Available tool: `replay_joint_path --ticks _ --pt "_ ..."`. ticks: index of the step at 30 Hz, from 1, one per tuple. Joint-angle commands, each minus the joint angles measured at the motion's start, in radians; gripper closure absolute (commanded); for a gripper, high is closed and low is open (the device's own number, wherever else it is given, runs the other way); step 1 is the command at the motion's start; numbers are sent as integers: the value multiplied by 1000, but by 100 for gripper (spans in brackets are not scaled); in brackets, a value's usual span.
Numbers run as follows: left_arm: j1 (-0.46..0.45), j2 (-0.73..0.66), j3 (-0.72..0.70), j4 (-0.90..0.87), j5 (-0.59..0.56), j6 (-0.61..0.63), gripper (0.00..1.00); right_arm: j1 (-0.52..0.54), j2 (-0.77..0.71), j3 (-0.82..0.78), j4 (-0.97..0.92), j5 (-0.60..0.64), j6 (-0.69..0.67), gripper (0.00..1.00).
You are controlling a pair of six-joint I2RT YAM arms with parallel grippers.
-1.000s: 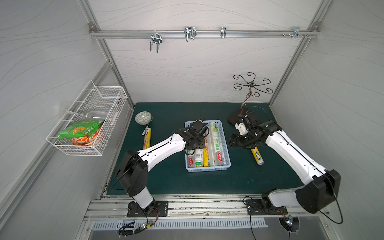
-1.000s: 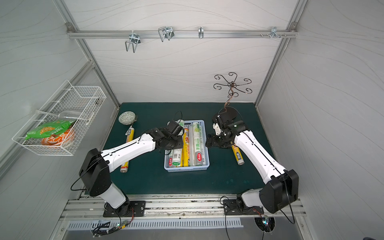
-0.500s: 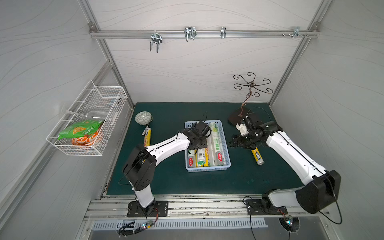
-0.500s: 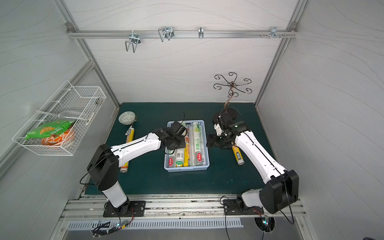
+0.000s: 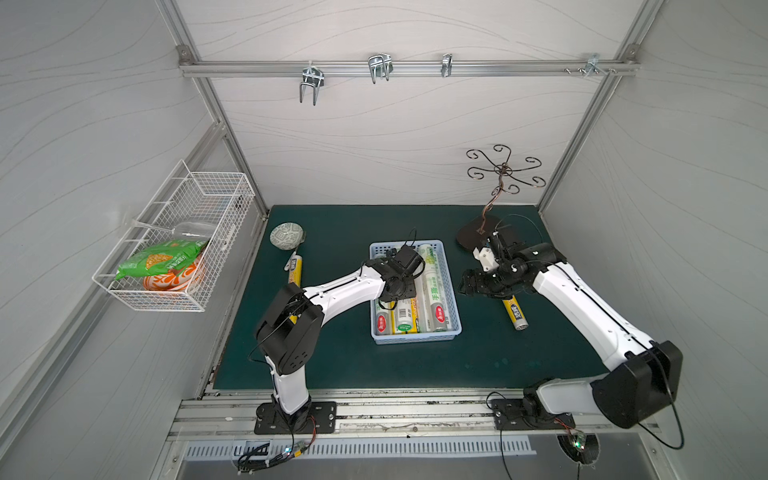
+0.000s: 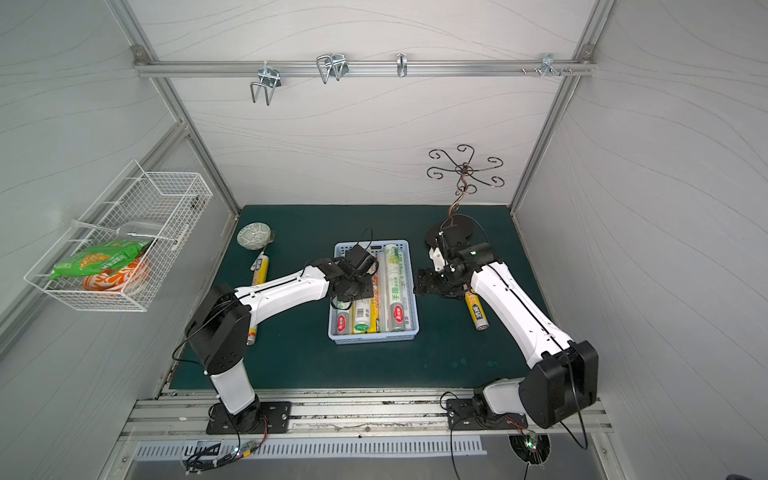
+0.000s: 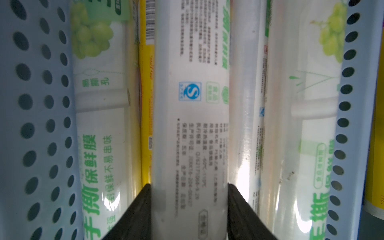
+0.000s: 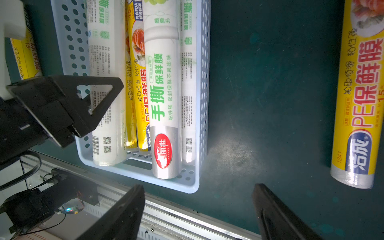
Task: Put the plastic wrap into the basket
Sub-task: Place the plastic wrap in the basket.
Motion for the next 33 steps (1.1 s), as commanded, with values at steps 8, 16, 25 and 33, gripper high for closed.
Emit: replay_joint_path --ticks 8,16,25,33 --pt "-6 -39 28 35 -46 11 39 -16 -30 6 -8 3 -11 14" --pt "-12 -108 23 18 -66 31 27 -28 -43 20 -20 9 -14 14" --pt "-13 -208 44 -42 -80 108 17 -63 -40 42 -44 25 -32 13" --pt "-11 -370 26 -119 -197 194 2 -121 -39 47 -39 89 -53 13"
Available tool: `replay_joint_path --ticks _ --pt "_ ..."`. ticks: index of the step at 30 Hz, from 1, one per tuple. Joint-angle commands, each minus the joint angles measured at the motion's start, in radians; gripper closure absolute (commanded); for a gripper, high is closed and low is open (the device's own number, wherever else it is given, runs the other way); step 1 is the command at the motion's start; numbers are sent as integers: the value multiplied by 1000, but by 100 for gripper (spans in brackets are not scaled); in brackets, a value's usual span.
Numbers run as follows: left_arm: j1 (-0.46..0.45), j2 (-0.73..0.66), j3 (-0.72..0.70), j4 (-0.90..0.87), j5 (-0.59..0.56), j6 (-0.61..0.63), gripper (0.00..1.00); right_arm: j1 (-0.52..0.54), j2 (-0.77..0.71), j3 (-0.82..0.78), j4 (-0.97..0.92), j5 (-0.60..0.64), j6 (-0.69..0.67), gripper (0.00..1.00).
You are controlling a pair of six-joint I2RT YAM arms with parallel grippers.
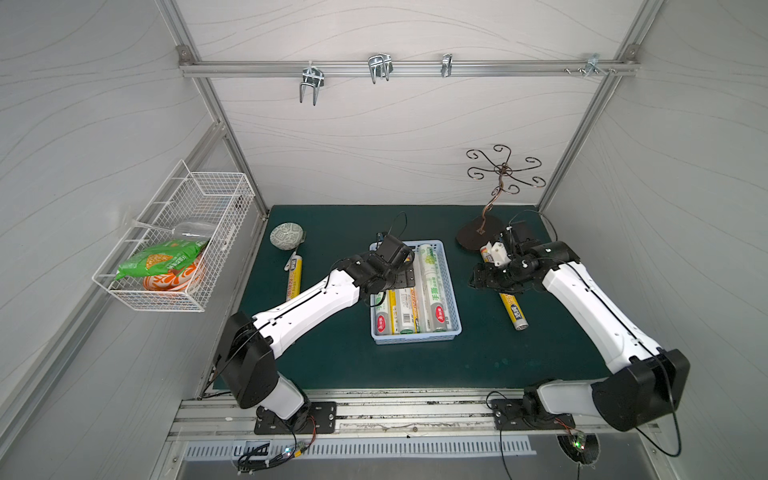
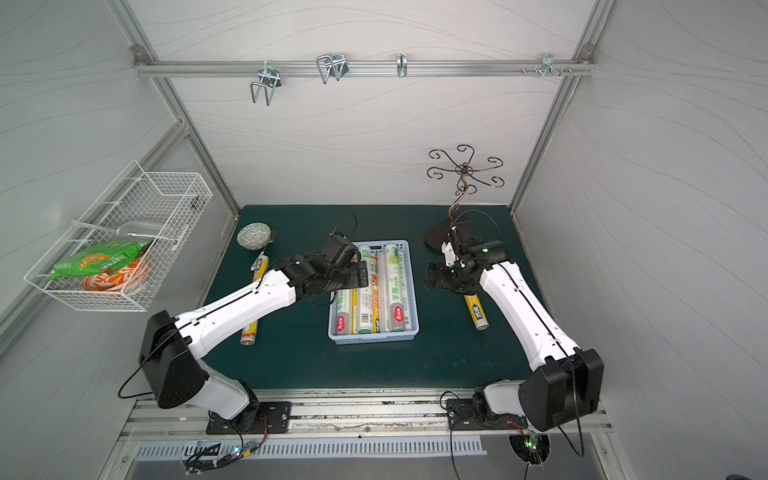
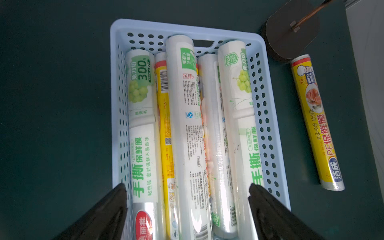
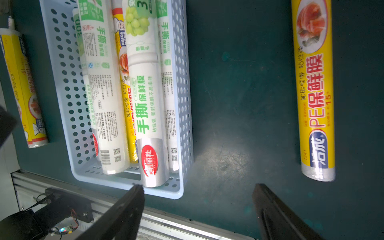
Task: Put the plastic wrap into the basket
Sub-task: Place the plastic wrap in the basket, then pick up the plastic wrap from the center of the board.
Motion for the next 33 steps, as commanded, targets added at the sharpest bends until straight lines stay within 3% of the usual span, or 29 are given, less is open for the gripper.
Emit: replay_joint_path --ticks 1,9,16,22,33 --pt "-2 -90 19 -35 -88 66 1 -29 -16 14 -16 52 -26 13" --pt "33 -265 -53 -91 -192 129 1 -106 26 -48 71 118 -39 12" --pt "115 -391 -139 -104 -184 146 1 -166 109 -68 128 147 -46 9" --pt "154 -448 -191 -116 -174 158 1 -196 178 -66 149 157 -53 2" --pt "191 -490 -247 -123 -164 174 1 -231 282 -64 178 160 -56 1"
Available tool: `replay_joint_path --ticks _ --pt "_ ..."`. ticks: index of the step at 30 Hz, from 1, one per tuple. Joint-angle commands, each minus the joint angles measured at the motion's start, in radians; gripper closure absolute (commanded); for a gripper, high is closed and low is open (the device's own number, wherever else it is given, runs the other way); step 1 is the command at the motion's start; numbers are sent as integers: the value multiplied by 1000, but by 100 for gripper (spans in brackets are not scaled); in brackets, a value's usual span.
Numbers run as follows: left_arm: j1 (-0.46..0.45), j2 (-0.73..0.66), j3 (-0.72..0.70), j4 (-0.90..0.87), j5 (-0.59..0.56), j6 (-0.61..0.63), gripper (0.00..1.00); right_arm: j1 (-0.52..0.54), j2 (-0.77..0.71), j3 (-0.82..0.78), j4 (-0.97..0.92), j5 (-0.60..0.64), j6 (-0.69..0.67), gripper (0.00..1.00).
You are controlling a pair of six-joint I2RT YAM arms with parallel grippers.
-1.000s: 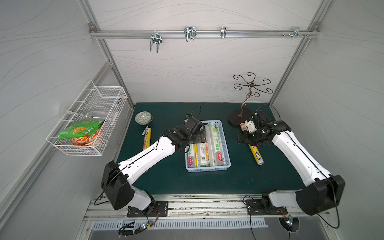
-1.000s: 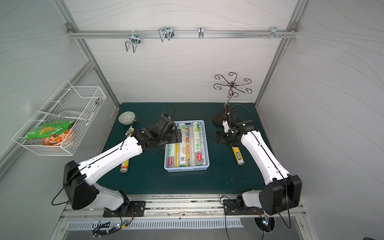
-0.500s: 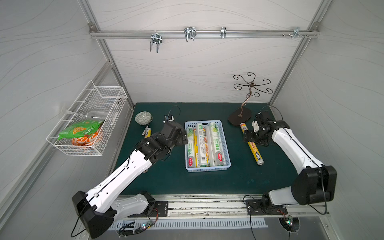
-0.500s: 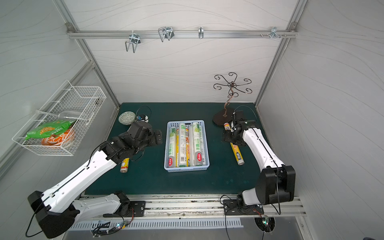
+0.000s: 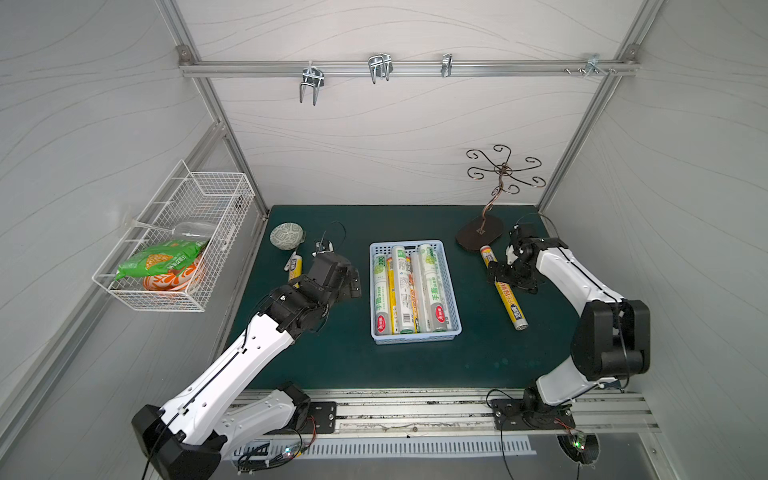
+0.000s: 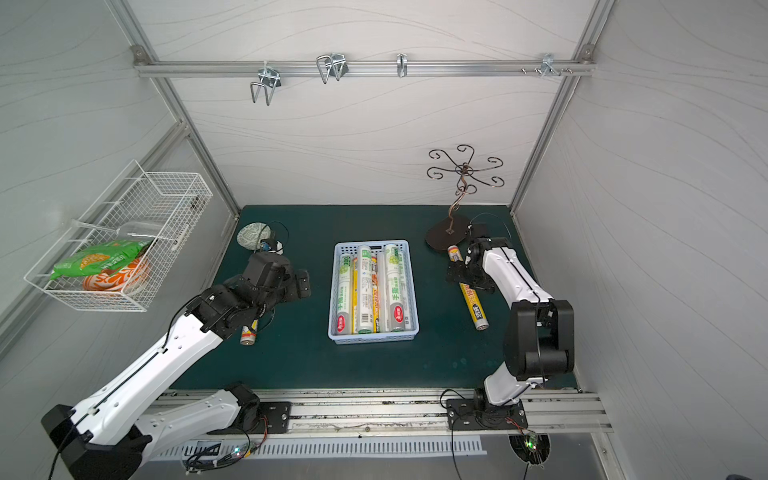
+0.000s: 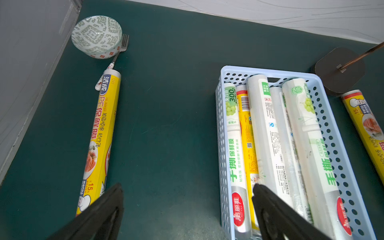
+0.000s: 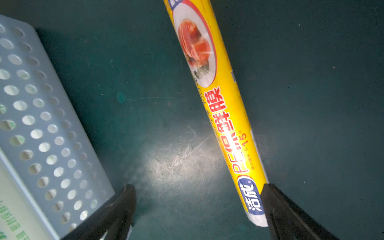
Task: Put the plastic wrap into the basket
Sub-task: Pick up the plastic wrap from the center of the board.
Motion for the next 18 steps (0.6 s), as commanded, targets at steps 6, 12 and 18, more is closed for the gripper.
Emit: replay_joint_path --ticks 6,12,18 --pt "24 -21 -12 22 10 21 1 -18 74 12 21 20 -11 1" --pt "30 -33 -30 31 14 24 1 -46 145 30 32 10 -20 1" --pt "38 -33 -38 37 24 26 1 -57 204 52 34 -2 -23 1"
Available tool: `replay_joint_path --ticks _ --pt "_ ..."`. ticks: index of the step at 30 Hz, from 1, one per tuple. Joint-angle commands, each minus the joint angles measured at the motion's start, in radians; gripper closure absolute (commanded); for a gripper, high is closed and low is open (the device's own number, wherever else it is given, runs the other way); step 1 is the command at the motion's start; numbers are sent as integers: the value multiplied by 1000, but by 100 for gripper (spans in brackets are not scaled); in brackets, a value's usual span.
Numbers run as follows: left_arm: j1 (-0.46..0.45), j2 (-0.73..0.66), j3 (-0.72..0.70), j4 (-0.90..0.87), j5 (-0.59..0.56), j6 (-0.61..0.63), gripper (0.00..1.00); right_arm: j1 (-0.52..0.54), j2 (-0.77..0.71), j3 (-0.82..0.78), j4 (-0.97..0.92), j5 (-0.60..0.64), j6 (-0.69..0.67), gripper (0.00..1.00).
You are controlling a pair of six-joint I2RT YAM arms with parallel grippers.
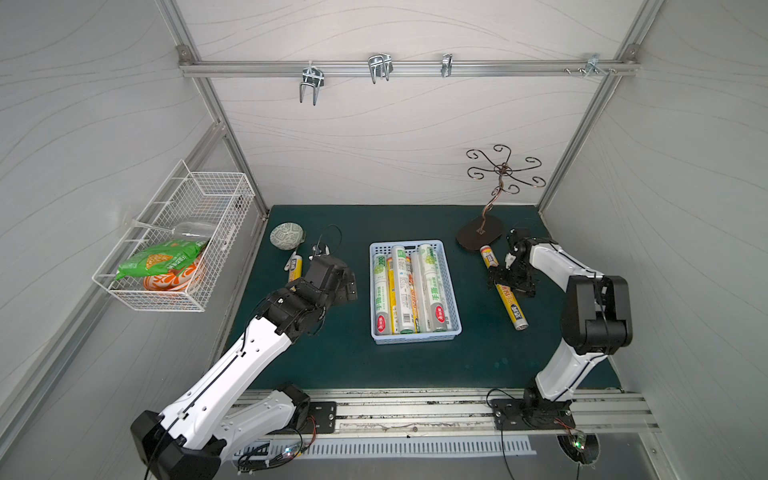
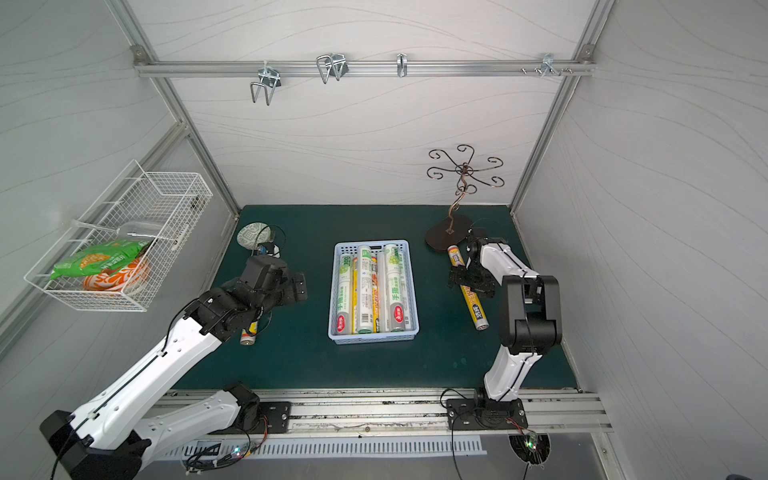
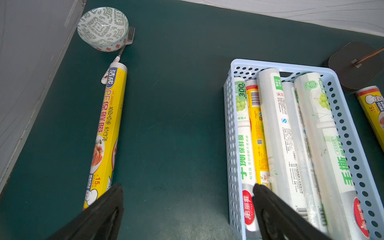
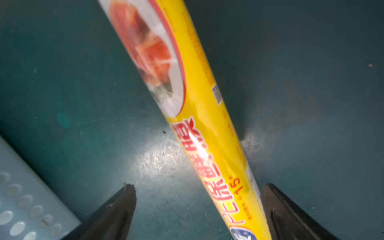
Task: Put the plastic wrap into the basket
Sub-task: Pick up the plastic wrap from the center of the board.
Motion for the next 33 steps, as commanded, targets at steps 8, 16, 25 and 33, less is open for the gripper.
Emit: replay_joint_path --ticks 8,16,25,33 --pt "19 -23 -23 32 4 8 1 -6 66 32 -5 -6 -14 4" --pt "32 -59 -37 43 3 19 1 -7 102 47 -10 -7 -11 7" --pt "39 -57 -30 46 8 22 1 -6 114 43 -6 -49 -14 20" --pt "42 -55 -28 46 10 25 1 -3 121 38 -9 -93 -16 34"
